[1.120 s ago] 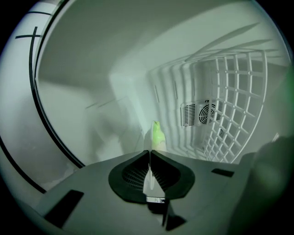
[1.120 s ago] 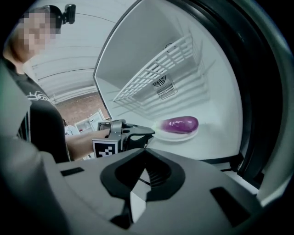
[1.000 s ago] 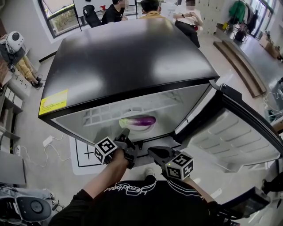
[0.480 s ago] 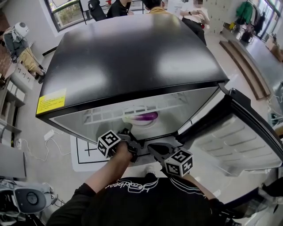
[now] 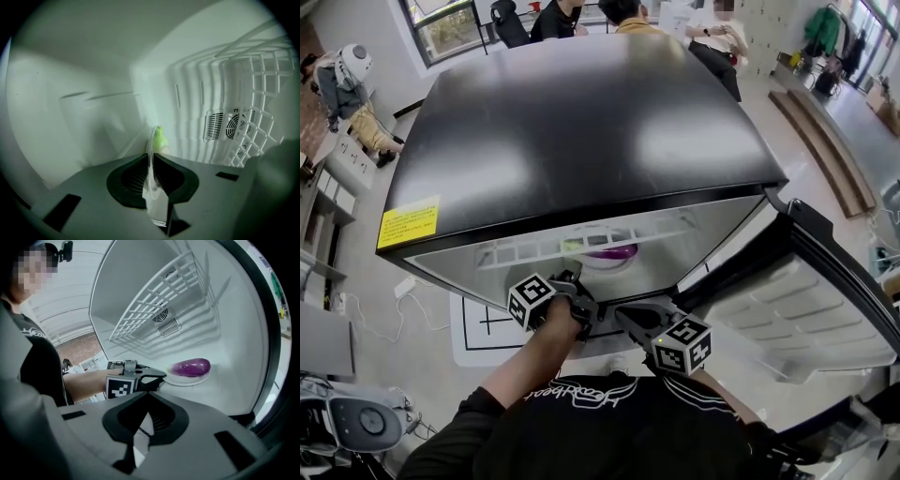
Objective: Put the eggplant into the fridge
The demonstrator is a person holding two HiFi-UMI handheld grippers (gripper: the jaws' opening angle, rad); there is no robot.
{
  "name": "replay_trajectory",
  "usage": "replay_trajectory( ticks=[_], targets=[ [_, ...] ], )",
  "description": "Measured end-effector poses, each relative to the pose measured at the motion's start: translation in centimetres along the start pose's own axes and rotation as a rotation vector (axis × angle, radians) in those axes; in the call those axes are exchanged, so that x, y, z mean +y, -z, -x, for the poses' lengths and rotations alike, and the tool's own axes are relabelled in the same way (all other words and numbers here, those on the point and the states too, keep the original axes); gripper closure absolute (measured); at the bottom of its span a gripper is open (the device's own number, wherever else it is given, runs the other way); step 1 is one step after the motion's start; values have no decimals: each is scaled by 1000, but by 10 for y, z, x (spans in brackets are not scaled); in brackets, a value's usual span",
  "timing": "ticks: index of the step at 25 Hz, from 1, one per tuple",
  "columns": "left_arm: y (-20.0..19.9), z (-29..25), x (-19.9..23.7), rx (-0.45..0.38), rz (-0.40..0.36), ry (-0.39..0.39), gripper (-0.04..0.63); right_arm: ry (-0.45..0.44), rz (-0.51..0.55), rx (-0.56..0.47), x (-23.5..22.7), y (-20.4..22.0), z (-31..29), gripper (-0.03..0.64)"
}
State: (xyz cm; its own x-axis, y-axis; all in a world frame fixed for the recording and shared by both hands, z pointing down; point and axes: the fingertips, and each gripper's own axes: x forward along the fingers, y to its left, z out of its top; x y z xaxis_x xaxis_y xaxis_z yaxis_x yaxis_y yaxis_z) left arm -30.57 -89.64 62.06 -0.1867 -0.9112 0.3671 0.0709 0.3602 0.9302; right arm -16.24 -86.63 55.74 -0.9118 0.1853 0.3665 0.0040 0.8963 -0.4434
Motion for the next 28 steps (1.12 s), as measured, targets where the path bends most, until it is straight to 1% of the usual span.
replay_trajectory(
  ticks=[3, 6, 8, 10, 12, 14, 15, 19, 21, 22, 24, 26, 27, 28],
  targets=[
    [-2, -1, -3, 4, -5, 0, 569, -9, -4, 0, -1, -2, -1, 611],
    [-1, -1, -8, 14, -23, 5, 487, -13, -1, -2, -2, -5, -3, 611],
    [0, -1, -12, 22, -35, 9, 454, -11, -4, -8, -4, -7, -3, 611],
    [2, 1, -15, 27, -43, 24, 437, -9, -6, -12, -5, -8, -4, 611],
    [1, 5, -19, 25, -52, 43, 385, -9, -9, -13, -5, -8, -4, 611],
    [1, 9, -21, 26, -48, 61, 346, -11, -12, -14, -4, -7, -6, 611],
    [2, 12, -23, 30, -44, 70, 336, -12, -13, -14, -3, -6, -6, 611],
    [10, 28, -32, 61, -42, 128, 336, -11, -11, -22, 4, -7, -6, 611],
    [18, 39, -35, 100, -33, 159, 337, -9, -8, -30, 10, -8, -3, 611],
    [24, 44, -39, 123, -43, 181, 338, -5, -6, -35, 12, -9, -1, 611],
    [37, 55, -48, 165, -96, 231, 342, 5, -2, -48, 15, -11, 4, 611],
    [46, 66, -53, 192, -173, 252, 418, 16, 1, -66, 20, -14, 10, 611],
    [49, 71, -53, 204, -208, 255, 486, 23, 4, -75, 23, -15, 13, 611],
    [52, 76, -53, 219, -235, 261, 581, 29, 7, -83, 26, -16, 16, 611]
  ],
)
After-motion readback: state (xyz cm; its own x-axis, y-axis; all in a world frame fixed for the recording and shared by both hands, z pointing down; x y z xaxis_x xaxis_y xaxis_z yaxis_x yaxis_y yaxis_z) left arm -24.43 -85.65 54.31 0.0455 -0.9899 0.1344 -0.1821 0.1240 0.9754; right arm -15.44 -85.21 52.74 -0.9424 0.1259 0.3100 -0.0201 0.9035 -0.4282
